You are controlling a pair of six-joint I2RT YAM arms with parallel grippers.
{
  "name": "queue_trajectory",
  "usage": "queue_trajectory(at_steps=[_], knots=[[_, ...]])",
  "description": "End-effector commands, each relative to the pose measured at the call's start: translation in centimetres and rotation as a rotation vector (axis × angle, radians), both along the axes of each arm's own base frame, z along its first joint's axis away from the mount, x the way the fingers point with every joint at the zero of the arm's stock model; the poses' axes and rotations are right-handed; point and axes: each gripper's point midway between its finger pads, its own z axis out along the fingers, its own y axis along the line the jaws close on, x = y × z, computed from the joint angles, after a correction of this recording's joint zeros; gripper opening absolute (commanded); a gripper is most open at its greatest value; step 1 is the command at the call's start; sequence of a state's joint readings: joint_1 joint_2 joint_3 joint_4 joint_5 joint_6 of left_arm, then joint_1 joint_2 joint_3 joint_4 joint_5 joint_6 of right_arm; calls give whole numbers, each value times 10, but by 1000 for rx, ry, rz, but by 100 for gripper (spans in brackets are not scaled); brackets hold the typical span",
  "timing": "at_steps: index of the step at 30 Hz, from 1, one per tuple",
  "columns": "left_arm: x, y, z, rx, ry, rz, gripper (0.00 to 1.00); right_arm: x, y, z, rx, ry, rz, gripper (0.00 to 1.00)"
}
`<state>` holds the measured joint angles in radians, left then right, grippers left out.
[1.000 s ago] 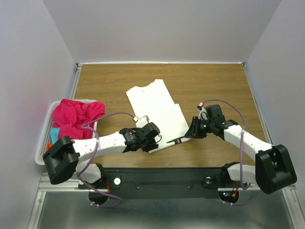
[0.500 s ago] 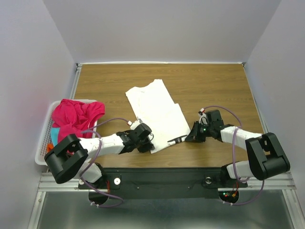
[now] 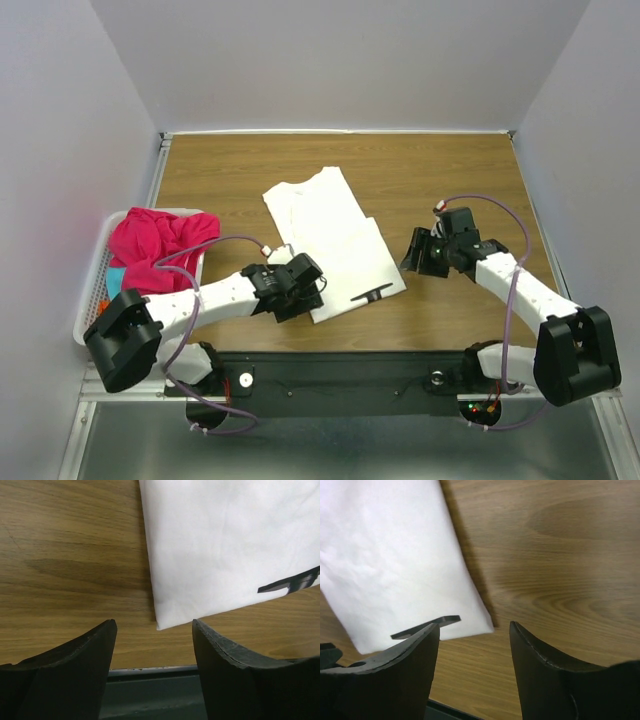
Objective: Fold and stack the t-shirts
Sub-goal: Fold the tshirt
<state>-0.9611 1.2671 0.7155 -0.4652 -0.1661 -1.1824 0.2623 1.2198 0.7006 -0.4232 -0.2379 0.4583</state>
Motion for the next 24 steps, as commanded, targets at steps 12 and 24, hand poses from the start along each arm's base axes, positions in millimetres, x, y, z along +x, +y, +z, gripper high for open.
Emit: queue_trajectory(at_steps=[12,24], knots=[[-9,-22,-33,136,92,-115,58,-12,-27,-20,-210,127,-10,65],[-33,-23,-52,192,169,-186,36,-17,3,-42,-214,183,64,57]])
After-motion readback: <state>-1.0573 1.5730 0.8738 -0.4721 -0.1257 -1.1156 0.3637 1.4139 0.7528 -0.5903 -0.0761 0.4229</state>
